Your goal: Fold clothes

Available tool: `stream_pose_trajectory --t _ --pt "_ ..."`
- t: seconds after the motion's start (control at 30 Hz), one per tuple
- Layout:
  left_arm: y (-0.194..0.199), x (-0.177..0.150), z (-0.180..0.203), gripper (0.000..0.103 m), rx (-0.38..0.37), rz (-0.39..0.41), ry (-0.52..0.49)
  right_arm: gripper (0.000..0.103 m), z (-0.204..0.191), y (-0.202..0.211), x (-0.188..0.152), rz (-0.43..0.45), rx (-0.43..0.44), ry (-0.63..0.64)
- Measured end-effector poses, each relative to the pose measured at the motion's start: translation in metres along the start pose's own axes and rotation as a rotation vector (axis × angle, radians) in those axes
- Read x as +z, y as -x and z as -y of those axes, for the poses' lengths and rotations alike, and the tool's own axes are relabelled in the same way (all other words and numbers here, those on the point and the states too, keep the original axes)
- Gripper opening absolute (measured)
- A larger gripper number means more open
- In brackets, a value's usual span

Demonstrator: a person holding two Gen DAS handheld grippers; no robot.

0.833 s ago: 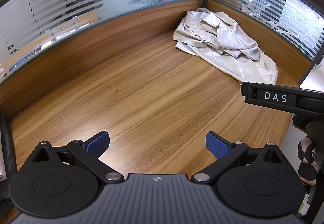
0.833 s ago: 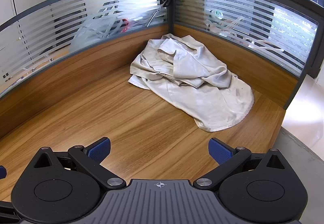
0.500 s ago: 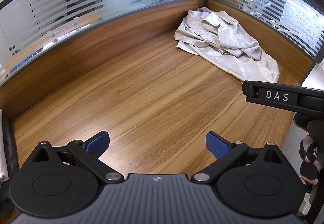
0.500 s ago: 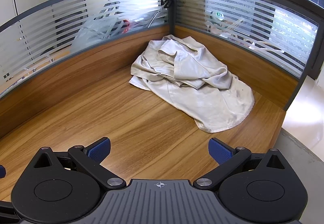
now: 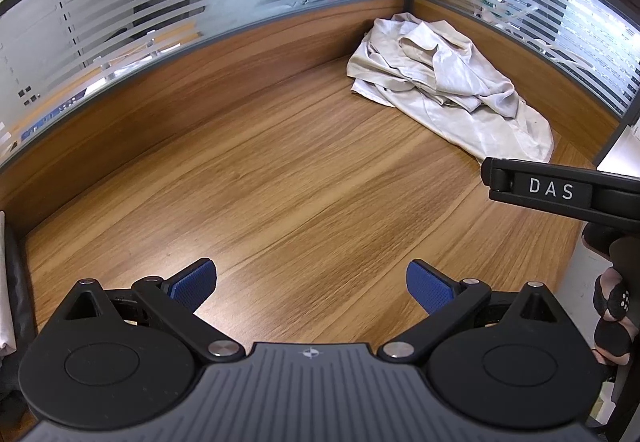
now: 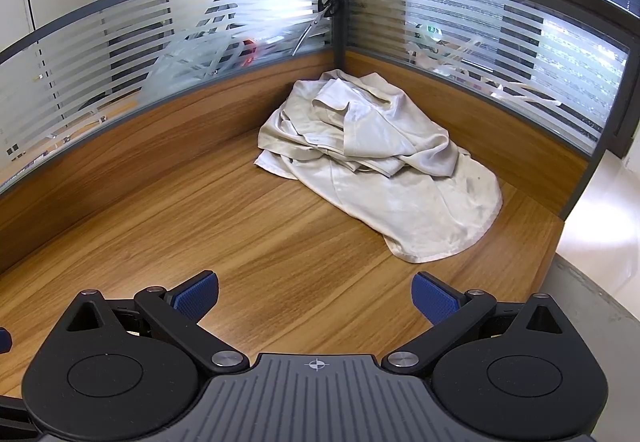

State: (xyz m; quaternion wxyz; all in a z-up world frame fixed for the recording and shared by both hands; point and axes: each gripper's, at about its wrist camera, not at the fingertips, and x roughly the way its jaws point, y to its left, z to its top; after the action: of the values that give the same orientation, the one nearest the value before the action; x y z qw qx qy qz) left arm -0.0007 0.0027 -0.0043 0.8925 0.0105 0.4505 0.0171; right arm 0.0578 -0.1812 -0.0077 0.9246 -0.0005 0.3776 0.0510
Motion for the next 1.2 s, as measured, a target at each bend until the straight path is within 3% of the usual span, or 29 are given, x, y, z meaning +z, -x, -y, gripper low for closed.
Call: stream_pose_trajectory --t 1.2 --pt "-0.0018 0.0032 0.0015 0.102 0.025 -0.021 0.023 0.103 0.0014 -0.0034 0.0002 -0.013 0.002 -0.006"
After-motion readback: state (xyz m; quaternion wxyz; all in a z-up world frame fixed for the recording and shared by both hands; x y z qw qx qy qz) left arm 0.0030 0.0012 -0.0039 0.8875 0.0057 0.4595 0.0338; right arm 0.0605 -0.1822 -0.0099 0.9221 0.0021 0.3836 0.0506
